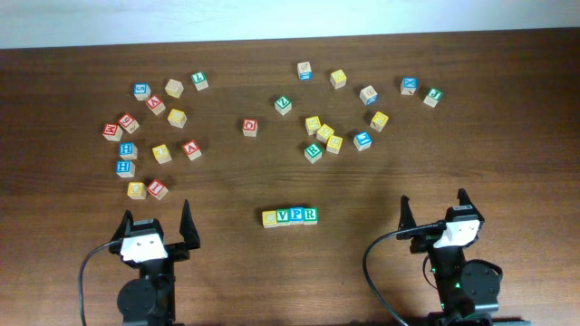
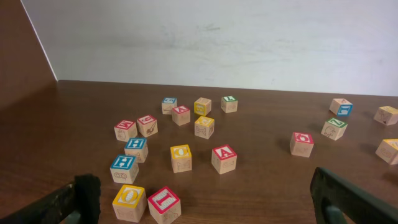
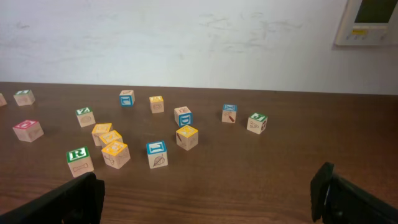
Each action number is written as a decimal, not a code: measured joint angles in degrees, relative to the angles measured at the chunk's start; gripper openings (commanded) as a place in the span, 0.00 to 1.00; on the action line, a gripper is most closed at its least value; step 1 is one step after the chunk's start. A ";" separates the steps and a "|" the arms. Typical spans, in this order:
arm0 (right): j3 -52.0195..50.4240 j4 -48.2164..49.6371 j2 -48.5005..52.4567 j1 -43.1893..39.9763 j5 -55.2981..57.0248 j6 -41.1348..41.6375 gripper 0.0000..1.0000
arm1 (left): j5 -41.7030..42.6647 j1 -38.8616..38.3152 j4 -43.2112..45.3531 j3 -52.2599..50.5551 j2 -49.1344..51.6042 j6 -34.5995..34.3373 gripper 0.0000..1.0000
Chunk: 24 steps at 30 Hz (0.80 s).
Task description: Spell out CVPR
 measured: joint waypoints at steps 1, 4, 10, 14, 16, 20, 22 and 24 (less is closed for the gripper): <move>0.00 0.00 0.00 0.00 0.00 0.02 0.98 | 0.00 0.00 0.00 0.00 0.00 0.00 0.99; 0.00 0.00 0.00 0.00 0.24 0.00 0.98 | 0.00 0.00 0.00 0.00 0.00 0.00 0.99; 0.00 -0.09 0.00 0.00 1.49 -0.02 0.98 | 0.00 0.00 0.00 0.00 0.00 0.00 0.99; 0.00 -0.09 0.00 0.00 1.51 0.00 0.99 | 0.00 0.00 -0.02 0.00 0.00 0.00 0.99; 0.00 -0.09 0.00 0.00 1.51 0.02 0.98 | 0.00 0.00 0.00 0.00 0.00 0.00 0.99; 0.00 -0.09 0.00 0.00 1.51 -0.02 0.98 | 0.00 0.00 0.00 0.00 0.00 0.00 0.99; 0.00 -0.09 0.00 0.00 1.49 0.00 0.98 | 0.00 0.00 -0.02 0.00 0.00 0.00 0.99; 0.00 -0.09 0.00 0.00 1.49 0.02 0.98 | 0.00 0.00 0.00 0.00 0.00 0.00 0.99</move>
